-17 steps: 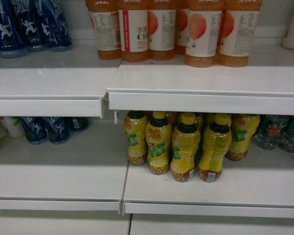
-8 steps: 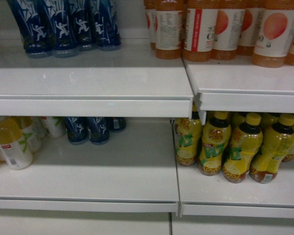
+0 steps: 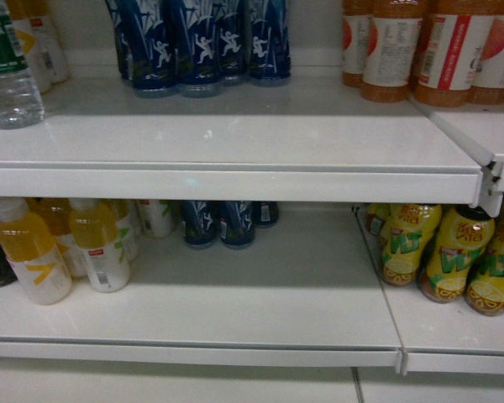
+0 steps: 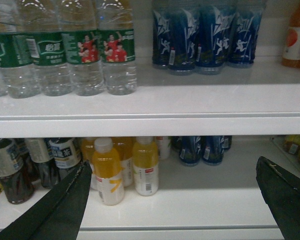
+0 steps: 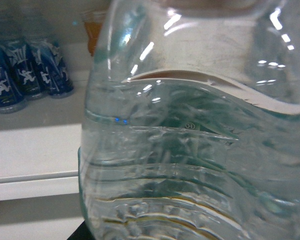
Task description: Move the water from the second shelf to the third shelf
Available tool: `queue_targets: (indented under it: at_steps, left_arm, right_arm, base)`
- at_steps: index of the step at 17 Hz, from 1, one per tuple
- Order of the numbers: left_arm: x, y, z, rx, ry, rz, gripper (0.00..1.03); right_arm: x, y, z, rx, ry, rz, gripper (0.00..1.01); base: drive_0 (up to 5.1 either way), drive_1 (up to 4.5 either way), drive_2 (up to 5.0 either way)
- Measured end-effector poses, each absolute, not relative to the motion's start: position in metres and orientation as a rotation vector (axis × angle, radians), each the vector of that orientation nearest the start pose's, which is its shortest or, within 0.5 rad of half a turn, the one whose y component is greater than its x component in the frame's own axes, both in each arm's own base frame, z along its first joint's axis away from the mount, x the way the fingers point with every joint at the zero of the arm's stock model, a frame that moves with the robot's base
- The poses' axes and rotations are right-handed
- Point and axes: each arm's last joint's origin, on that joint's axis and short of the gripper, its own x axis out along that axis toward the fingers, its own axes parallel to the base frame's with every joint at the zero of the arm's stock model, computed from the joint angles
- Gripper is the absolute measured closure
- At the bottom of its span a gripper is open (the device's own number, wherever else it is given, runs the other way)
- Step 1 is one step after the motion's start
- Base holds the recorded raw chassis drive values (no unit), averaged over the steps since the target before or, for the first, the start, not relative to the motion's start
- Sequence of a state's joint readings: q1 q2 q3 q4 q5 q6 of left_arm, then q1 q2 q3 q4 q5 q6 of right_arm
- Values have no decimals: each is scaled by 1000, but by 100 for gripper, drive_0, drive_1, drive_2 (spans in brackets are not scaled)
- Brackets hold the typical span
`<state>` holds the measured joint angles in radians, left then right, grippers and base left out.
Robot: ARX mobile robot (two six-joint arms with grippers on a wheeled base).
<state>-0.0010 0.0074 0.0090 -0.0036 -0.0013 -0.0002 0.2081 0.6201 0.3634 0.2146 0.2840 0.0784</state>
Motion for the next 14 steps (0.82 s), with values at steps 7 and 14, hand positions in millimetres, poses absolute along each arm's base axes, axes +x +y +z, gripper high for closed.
queue_targets:
  at_steps: [7, 14]
  left_arm:
    - [98, 0, 166, 0, 2, 0, 5]
    - [98, 0, 165, 0, 4, 0, 5]
  right_arm:
    - [151, 24, 249, 69, 36, -76, 59]
    - [151, 24, 249, 72, 32, -76, 59]
  base:
    - [-510, 235, 235]
    - [-508, 237, 237]
